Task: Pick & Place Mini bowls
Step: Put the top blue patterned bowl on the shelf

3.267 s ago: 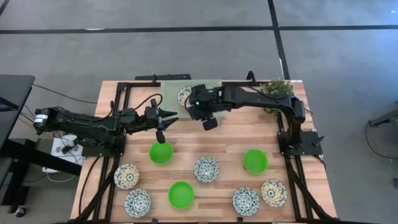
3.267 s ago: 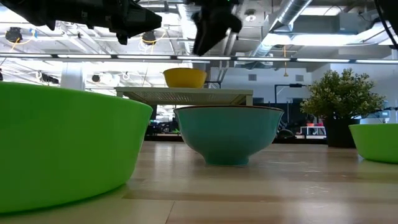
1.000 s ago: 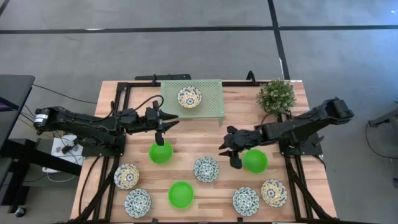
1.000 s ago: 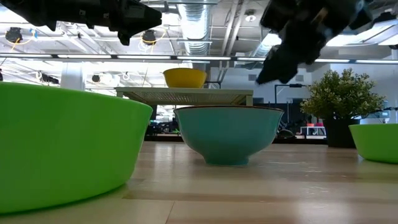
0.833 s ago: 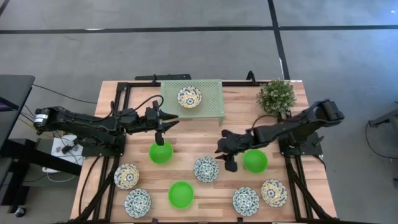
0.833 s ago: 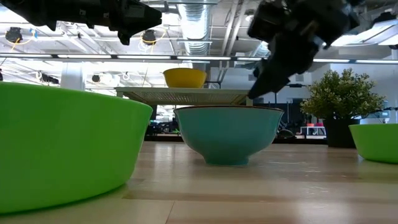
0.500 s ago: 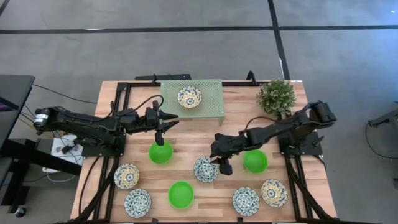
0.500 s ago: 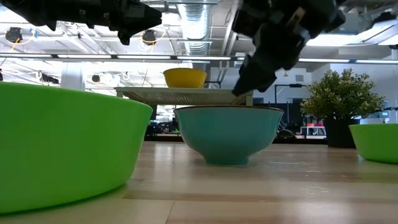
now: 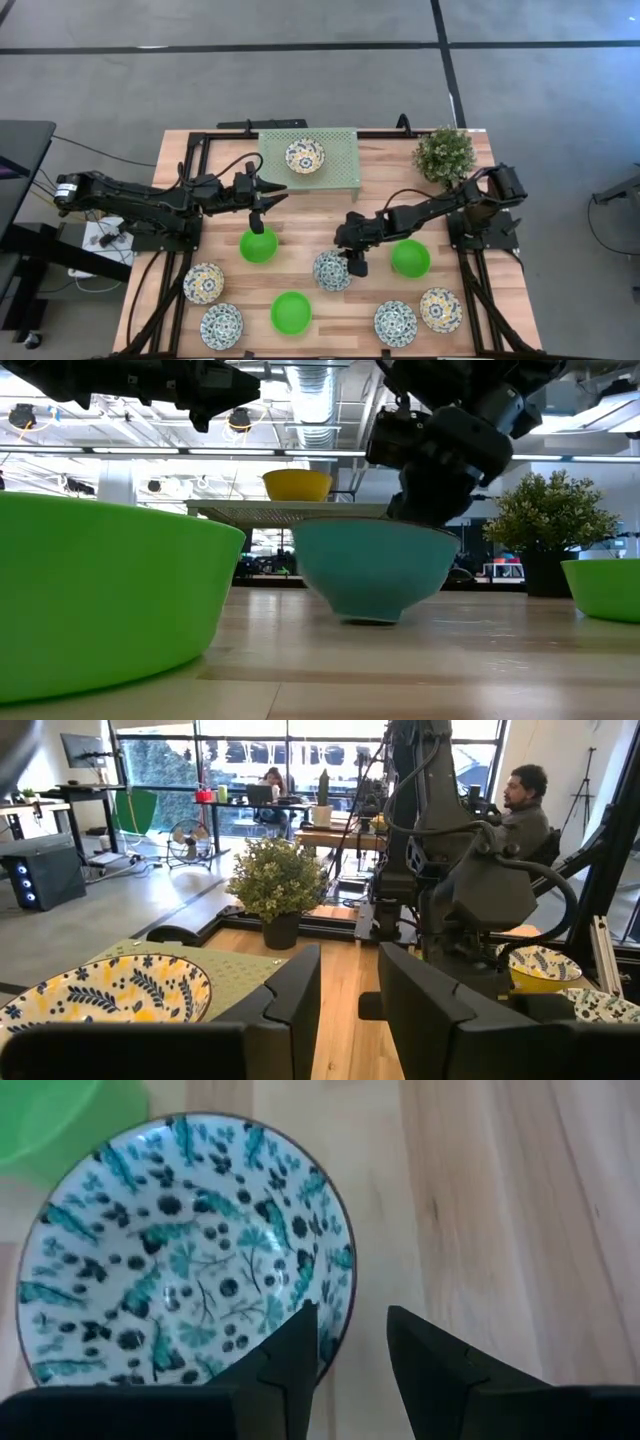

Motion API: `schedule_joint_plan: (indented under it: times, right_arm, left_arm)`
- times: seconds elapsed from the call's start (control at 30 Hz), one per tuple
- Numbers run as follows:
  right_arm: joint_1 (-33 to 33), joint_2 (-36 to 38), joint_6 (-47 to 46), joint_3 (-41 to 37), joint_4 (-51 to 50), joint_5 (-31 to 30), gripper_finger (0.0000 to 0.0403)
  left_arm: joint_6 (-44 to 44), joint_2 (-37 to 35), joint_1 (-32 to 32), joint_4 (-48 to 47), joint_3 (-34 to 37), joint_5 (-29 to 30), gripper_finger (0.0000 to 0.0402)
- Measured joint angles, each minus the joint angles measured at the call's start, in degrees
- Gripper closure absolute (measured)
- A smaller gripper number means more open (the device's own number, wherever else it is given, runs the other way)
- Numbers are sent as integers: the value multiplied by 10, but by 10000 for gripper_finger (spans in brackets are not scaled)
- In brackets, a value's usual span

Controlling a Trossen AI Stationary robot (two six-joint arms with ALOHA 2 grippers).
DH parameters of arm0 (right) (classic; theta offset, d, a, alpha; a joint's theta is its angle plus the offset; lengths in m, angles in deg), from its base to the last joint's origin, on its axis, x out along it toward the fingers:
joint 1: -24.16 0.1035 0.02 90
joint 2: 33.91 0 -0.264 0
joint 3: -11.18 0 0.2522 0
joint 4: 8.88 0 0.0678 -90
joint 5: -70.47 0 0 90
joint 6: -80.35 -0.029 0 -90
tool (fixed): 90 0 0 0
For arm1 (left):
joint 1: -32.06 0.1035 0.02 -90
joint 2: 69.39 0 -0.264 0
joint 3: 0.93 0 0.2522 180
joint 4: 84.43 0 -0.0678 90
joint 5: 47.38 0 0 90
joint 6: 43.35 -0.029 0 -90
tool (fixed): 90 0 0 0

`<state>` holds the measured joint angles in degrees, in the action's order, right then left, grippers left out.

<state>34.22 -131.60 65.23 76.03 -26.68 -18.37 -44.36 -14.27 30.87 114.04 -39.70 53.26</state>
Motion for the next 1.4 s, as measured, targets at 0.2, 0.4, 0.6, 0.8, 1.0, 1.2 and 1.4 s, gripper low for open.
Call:
schedule_joint_plan:
  times: [0.2, 0.4, 0.6, 0.8, 1.0, 1.2, 1.4]
  right_arm:
    - [0, -23, 0, 0, -1, 5, 285]
    - [-1, -29, 0, 1, -2, 5, 320]
    - [-1, -20, -2, 3, 7, 19, 389]
    - [-1, -14, -2, 3, 2, 21, 378]
    - [-1, -14, 3, 31, -28, 16, 396]
    - [-6, -14, 2, 77, -115, 12, 386]
    - [-12, -14, 23, 125, -178, 16, 397]
  left_arm:
    - [0, 0, 0, 0, 0, 0, 297]
    - [0, 0, 0, 0, 0, 0, 297]
    - [0, 0, 0, 0, 0, 0, 297]
    - [0, 0, 0, 0, 0, 0, 297]
    - [0, 0, 0, 0, 0, 0, 297]
    - [0, 0, 0, 0, 0, 0, 297]
    - [0, 0, 0, 0, 0, 0, 297]
